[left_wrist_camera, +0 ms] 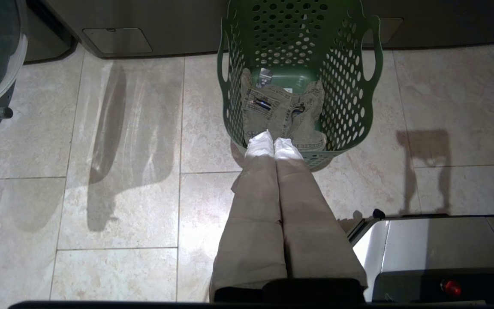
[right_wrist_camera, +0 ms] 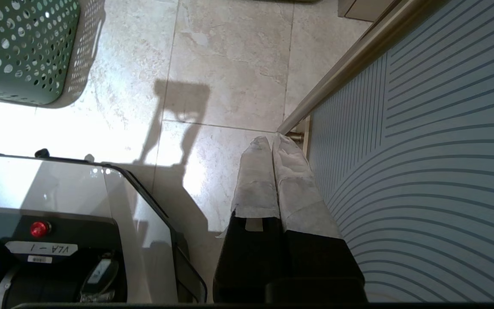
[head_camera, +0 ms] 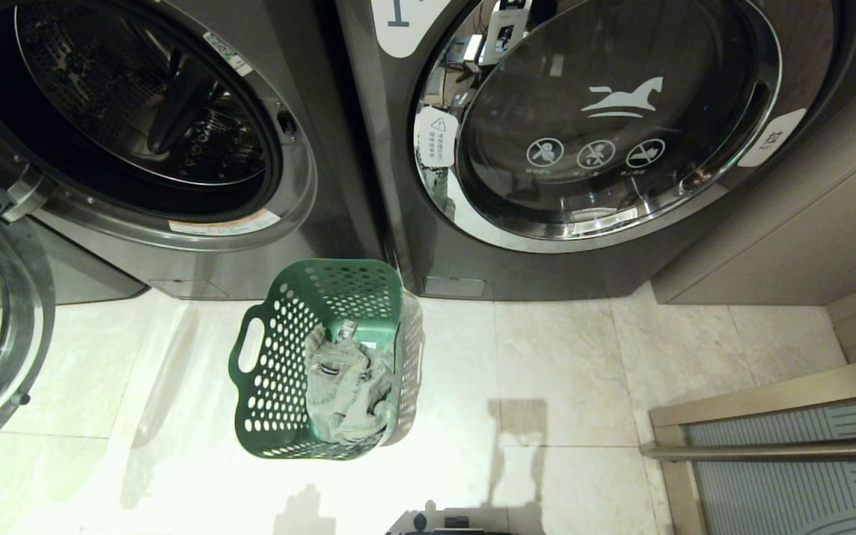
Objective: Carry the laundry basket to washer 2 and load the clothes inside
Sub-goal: Place the clothes into the washing machine
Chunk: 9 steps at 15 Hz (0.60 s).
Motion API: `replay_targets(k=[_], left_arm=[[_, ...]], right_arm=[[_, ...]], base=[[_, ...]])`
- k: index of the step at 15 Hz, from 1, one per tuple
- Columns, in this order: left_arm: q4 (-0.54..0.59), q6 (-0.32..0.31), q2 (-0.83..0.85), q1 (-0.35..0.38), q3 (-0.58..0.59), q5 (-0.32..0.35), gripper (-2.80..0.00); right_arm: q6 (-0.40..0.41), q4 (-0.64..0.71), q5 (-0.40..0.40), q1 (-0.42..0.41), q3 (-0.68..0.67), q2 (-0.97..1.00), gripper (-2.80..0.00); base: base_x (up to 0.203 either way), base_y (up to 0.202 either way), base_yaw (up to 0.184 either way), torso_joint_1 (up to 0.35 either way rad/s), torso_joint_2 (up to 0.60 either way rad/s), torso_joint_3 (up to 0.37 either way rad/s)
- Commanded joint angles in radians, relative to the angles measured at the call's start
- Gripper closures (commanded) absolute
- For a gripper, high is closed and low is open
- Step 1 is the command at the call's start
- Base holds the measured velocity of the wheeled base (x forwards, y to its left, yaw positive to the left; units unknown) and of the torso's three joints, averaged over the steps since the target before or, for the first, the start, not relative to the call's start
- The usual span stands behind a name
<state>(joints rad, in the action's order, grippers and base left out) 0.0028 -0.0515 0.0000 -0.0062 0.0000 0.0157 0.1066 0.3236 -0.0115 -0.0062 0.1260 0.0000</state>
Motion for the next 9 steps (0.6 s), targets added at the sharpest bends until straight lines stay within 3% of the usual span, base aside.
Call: replay_targets(k=[1,6,9], left_arm=[[0.0,-0.001,0.002,0.0,0.002,0.0,0.0],[0.0,0.001,0.002,0.0,0.002,0.001,0.0],[0.0,0.001,0.002,0.0,0.002,0.001,0.0]], right_arm=[[0.001,0.002,-0.001,0.0,0.0,0.002,0.0],[0.001,0.002,-0.001,0.0,0.0,0.002,0.0],[0.001,0.002,-0.001,0.0,0.0,0.002,0.0]], base=[[0.0,0.0,0.0,0.0,0.0,0.0],[0.0,0.0,0.0,0.0,0.0,0.0],[0.004,0.107,-0.006,0.002,0.0,0.002]])
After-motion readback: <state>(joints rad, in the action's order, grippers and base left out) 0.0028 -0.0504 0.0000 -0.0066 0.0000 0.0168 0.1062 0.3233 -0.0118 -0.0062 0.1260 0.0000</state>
